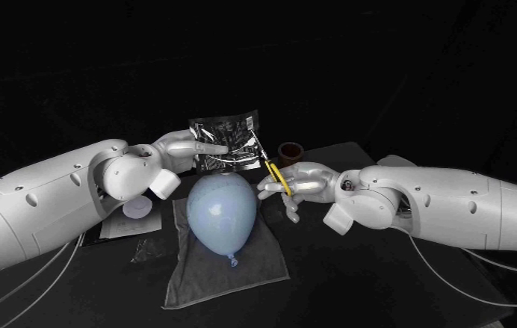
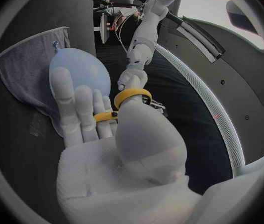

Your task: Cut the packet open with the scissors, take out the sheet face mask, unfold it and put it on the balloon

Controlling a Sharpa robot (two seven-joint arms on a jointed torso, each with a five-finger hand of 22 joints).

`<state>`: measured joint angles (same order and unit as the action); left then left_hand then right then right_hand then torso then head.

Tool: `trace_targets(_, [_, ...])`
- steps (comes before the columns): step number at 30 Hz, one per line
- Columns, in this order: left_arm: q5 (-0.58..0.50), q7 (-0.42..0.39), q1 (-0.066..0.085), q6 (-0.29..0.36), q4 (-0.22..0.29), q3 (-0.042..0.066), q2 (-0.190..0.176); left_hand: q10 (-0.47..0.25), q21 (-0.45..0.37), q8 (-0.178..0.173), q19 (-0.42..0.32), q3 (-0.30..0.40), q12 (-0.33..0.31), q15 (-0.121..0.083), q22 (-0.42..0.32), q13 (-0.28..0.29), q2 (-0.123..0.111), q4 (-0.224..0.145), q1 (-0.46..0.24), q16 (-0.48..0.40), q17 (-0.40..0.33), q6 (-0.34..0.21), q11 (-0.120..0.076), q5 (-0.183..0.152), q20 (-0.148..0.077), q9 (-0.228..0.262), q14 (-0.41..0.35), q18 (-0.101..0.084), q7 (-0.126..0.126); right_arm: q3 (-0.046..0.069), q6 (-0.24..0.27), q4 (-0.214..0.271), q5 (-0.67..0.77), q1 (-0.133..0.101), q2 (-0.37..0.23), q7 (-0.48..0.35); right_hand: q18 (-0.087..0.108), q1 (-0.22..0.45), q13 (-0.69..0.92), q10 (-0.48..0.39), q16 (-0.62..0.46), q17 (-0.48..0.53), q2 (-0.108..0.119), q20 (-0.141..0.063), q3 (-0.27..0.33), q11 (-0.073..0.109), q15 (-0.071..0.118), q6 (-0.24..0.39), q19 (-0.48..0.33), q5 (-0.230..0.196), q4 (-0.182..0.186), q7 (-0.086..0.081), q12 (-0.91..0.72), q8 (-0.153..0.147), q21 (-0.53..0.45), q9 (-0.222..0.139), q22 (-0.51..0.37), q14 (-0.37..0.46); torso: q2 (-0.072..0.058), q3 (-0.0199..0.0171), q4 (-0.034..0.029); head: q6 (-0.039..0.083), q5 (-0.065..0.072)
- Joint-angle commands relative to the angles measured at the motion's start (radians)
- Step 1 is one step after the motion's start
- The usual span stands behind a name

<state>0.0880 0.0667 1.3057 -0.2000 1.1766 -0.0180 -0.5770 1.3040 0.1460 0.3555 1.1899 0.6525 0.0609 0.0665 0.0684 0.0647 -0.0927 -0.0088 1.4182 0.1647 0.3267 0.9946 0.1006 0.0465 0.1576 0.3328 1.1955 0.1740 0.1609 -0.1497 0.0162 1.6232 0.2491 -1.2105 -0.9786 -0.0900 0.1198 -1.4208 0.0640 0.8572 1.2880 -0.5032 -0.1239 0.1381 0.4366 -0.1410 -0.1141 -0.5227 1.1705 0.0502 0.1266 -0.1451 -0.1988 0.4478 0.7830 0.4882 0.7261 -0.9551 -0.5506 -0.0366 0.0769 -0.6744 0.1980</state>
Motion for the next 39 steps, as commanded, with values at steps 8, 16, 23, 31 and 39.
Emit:
trace_targets(8, [-0.007, 0.001, 0.0, -0.022, 0.003, -0.001, 0.001, 0.005, 0.001, 0.003, 0.007, -0.001, 0.005, -0.006, 0.0, 0.001, 0.01, -0.005, 0.001, -0.005, 0.001, -0.002, -0.001, 0.003, 0.001, 0.113, 0.002, 0.011, 0.005, 0.003, 0.001, -0.01, 0.001, -0.005, 0.015, -0.025, 0.064, 0.013, 0.002, -0.023, 0.007, 0.005, 0.002, 0.005, 0.026, 0.003, 0.068, 0.035, -0.009, -0.002, -0.01, -0.048, 0.006, 0.015, -0.013, 0.004, -0.007, 0.085, 0.0, 0.0017, -0.0001, 0.0, -0.003])
trace_targets(16, [-0.026, 0.001, 0.0, 0.0, 0.004, -0.001, 0.001, 0.017, 0.006, 0.001, 0.018, 0.003, 0.008, -0.01, 0.002, 0.003, 0.013, -0.005, -0.003, -0.002, 0.005, -0.006, -0.004, 0.003, -0.004, 0.118, 0.015, 0.012, 0.005, 0.003, -0.002, -0.014, 0.016, -0.005, 0.019, -0.033, 0.065, 0.011, 0.004, -0.042, 0.012, 0.013, -0.001, 0.0, 0.025, 0.02, 0.077, 0.049, -0.022, -0.002, -0.018, -0.029, -0.003, 0.041, -0.028, 0.011, -0.02, 0.115, 0.0, 0.0011, -0.0004, 0.003, -0.005])
trace_targets(23, [-0.061, -0.001, 0.0, 0.054, 0.002, -0.001, -0.001, 0.018, 0.007, 0.001, 0.019, 0.003, 0.008, -0.01, 0.002, 0.002, 0.012, -0.004, -0.008, -0.003, 0.005, -0.008, -0.003, 0.003, -0.004, 0.119, 0.015, 0.011, 0.005, 0.003, -0.002, -0.027, 0.02, -0.006, 0.023, -0.038, 0.065, 0.009, 0.005, -0.04, 0.016, 0.014, -0.004, -0.002, 0.025, 0.024, 0.08, 0.048, -0.022, -0.002, -0.021, -0.025, -0.008, 0.048, -0.03, 0.012, -0.021, 0.118, 0.0, 0.0009, -0.0001, 0.006, -0.004])
trace_targets(31, [-0.07, 0.014, 0.0, 0.06, 0.003, -0.001, 0.0, 0.024, 0.002, 0.004, 0.019, -0.023, 0.006, -0.007, -0.001, 0.002, 0.017, 0.028, -0.049, -0.004, 0.007, -0.014, -0.006, 0.002, 0.003, 0.13, 0.023, 0.011, -0.002, 0.003, -0.002, -0.037, 0.025, -0.006, 0.033, -0.039, 0.065, 0.009, 0.005, -0.04, 0.016, 0.014, -0.004, -0.002, 0.025, 0.024, 0.08, 0.048, -0.022, -0.002, -0.022, -0.025, -0.009, 0.049, -0.03, 0.012, -0.022, 0.119, 0.001, 0.0009, -0.0018, 0.005, -0.006])
trace_targets(39, [-0.049, 0.031, 0.0, 0.054, 0.005, -0.001, 0.0, 0.027, -0.001, 0.008, 0.019, -0.032, 0.006, -0.008, -0.002, 0.002, 0.019, 0.036, -0.06, -0.004, 0.008, -0.016, -0.008, 0.003, 0.004, 0.136, 0.026, 0.011, -0.006, 0.003, 0.002, -0.037, 0.028, -0.006, 0.038, -0.044, 0.065, 0.009, 0.005, -0.039, 0.017, 0.015, -0.005, -0.003, 0.025, 0.023, 0.08, 0.048, -0.022, -0.002, -0.022, -0.025, -0.01, 0.051, -0.031, 0.013, -0.022, 0.121, -0.001, 0.001, -0.0005, 0.006, -0.006])
